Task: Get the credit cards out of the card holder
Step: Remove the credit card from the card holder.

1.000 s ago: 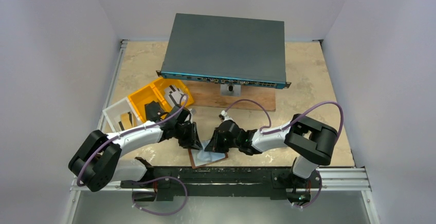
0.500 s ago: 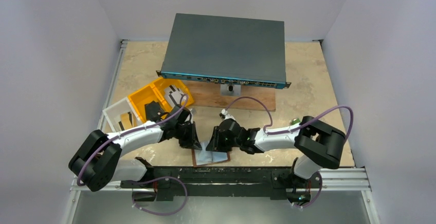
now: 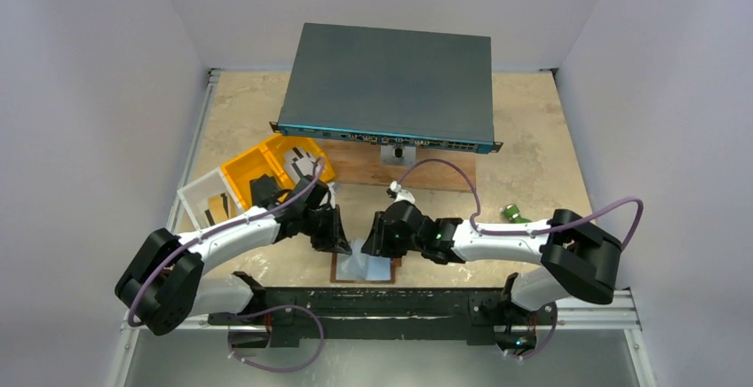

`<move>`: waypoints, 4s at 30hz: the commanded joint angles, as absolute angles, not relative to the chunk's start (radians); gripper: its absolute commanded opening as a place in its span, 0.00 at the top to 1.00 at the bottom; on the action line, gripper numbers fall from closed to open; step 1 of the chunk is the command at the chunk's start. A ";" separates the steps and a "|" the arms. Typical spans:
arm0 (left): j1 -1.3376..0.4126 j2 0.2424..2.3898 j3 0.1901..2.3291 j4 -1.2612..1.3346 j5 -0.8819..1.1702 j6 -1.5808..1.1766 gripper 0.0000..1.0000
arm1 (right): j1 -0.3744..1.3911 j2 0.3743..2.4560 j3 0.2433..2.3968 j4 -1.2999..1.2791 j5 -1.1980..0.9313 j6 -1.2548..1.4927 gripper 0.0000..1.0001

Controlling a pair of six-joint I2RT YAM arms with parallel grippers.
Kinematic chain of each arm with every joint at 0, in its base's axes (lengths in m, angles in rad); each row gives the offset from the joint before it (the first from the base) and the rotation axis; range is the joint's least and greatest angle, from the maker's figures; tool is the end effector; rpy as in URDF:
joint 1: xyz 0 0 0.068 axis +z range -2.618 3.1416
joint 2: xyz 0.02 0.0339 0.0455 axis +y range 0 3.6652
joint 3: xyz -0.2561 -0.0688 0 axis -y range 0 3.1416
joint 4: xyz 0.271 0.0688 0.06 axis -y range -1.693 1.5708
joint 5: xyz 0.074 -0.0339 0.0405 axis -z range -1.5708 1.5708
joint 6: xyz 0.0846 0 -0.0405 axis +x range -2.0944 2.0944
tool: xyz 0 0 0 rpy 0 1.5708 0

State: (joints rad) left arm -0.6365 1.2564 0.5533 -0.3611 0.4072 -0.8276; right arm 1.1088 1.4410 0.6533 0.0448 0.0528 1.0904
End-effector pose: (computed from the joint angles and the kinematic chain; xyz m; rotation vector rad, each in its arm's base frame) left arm 0.1891 -0.1814 0.0950 -0.1217 2.8858 -0.9420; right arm 0.1543 0.2999 0.1105 0.0061 2.5530 0.9687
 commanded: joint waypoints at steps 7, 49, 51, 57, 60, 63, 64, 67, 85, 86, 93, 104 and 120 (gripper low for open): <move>-0.667 1.233 0.600 -0.344 0.437 -0.876 1.00 | 1.108 1.379 0.663 -0.141 0.217 1.087 0.72; -0.859 1.456 0.730 -0.211 0.425 -0.971 0.67 | 1.115 1.405 0.635 -0.190 0.284 1.086 0.94; -0.859 1.463 0.730 -0.197 0.431 -0.965 0.62 | 1.115 1.375 0.636 -0.209 0.296 1.090 0.94; -0.859 1.458 0.755 -0.182 0.442 -0.940 0.50 | 1.115 1.283 0.644 -0.276 0.330 1.101 0.94; -0.859 1.455 0.770 -0.178 0.454 -0.931 0.46 | 1.115 1.250 0.646 -0.305 0.340 1.105 0.94; -0.859 1.444 0.775 -0.174 0.465 -0.928 0.42 | 1.115 1.225 0.649 -0.323 0.350 1.110 0.94; -0.859 1.438 0.776 -0.176 0.466 -0.927 0.41 | 1.115 1.218 0.648 -0.329 0.352 1.111 0.94; -0.859 1.416 0.779 -0.190 0.461 -0.921 0.39 | 1.114 1.198 0.645 -0.333 0.353 1.113 0.94; -0.819 1.151 0.727 -0.502 0.191 -0.897 0.34 | 1.207 1.206 0.710 -0.243 0.320 1.041 0.76; -0.805 1.125 0.700 -0.507 0.183 -0.904 0.37 | 1.217 1.217 0.719 -0.231 0.315 1.035 0.76; -0.745 1.017 0.545 -0.513 0.184 -0.942 0.62 | 1.265 1.375 0.804 -0.164 0.241 0.985 0.70; -0.609 0.871 0.442 -0.602 0.130 -0.950 0.73 | 1.346 1.652 1.044 -0.370 0.322 0.941 0.61; -0.564 0.895 0.449 -0.578 0.167 -0.922 0.76 | 1.389 1.881 1.193 -0.554 0.363 0.940 0.55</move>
